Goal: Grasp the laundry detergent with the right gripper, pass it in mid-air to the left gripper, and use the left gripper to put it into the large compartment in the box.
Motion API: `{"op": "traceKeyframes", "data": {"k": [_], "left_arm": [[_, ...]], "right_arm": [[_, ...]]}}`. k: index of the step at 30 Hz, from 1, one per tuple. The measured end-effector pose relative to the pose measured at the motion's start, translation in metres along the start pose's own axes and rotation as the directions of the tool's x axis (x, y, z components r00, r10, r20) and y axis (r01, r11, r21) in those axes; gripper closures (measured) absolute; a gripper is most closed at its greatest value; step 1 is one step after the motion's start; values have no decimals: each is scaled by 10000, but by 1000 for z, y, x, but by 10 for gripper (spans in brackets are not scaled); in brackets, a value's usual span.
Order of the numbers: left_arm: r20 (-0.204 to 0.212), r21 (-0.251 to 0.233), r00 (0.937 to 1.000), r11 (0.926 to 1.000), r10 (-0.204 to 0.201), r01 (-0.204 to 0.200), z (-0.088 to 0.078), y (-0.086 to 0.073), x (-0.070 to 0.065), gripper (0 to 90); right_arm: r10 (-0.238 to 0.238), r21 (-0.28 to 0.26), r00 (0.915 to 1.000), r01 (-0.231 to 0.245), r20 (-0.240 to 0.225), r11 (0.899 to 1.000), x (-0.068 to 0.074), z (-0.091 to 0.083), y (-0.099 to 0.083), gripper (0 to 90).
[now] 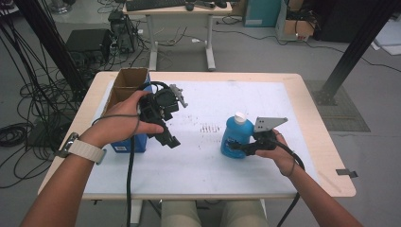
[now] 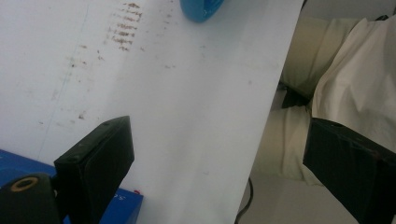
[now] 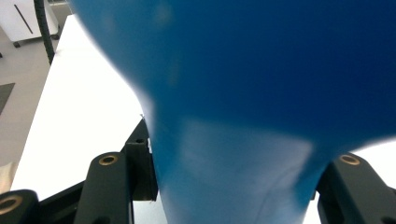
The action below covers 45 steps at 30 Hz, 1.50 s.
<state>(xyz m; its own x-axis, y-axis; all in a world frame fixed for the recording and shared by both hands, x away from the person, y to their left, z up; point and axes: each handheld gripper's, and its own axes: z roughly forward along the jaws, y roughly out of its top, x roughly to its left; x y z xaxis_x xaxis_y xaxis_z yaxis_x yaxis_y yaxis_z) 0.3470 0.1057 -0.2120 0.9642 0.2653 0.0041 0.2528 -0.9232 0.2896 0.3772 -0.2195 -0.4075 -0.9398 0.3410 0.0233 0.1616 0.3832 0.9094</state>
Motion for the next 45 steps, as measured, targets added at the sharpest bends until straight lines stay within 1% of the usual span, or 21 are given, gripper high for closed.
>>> {"op": "traceKeyframes", "data": {"k": [2, 4, 25, 27, 28, 29, 31, 45], "left_arm": [[2, -19, 10000, 10000, -1, 1, 0, 0, 0, 90], [-12, -34, 10000, 10000, -6, 6, 0, 0, 0, 90], [-9, -79, 10000, 10000, -6, 6, -1, 0, 0, 90], [-23, -75, 10000, 10000, -10, 10, -1, 0, 1, 90], [-17, -81, 10000, 10000, -4, 4, -1, 0, 1, 90], [-5, -78, 10000, 10000, -12, 12, -1, 0, 0, 90], [-25, -62, 10000, 10000, 18, -18, -1, 1, 0, 90], [-33, -102, 10000, 9999, -20, 20, -1, 2, -1, 90]], "right_arm": [[61, -43, 10000, -61, 9, 10000, 0, 0, 0, 421], [7, -25, 10000, -7, -13, 10000, 0, 0, 0, 421], [62, -22, 10000, -62, -27, 10000, 0, 0, 0, 422], [132, -58, 9999, -133, -16, 9999, 0, 1, 0, 421], [53, -19, 10000, -53, -27, 10000, 0, 0, 0, 422], [113, -53, 9999, -113, -15, 9999, 0, 1, 0, 421], [45, -11, 10000, -45, -27, 10000, 0, 0, 0, 421], [67, -15, 10000, -67, -32, 10000, 0, 0, 0, 421]]}}
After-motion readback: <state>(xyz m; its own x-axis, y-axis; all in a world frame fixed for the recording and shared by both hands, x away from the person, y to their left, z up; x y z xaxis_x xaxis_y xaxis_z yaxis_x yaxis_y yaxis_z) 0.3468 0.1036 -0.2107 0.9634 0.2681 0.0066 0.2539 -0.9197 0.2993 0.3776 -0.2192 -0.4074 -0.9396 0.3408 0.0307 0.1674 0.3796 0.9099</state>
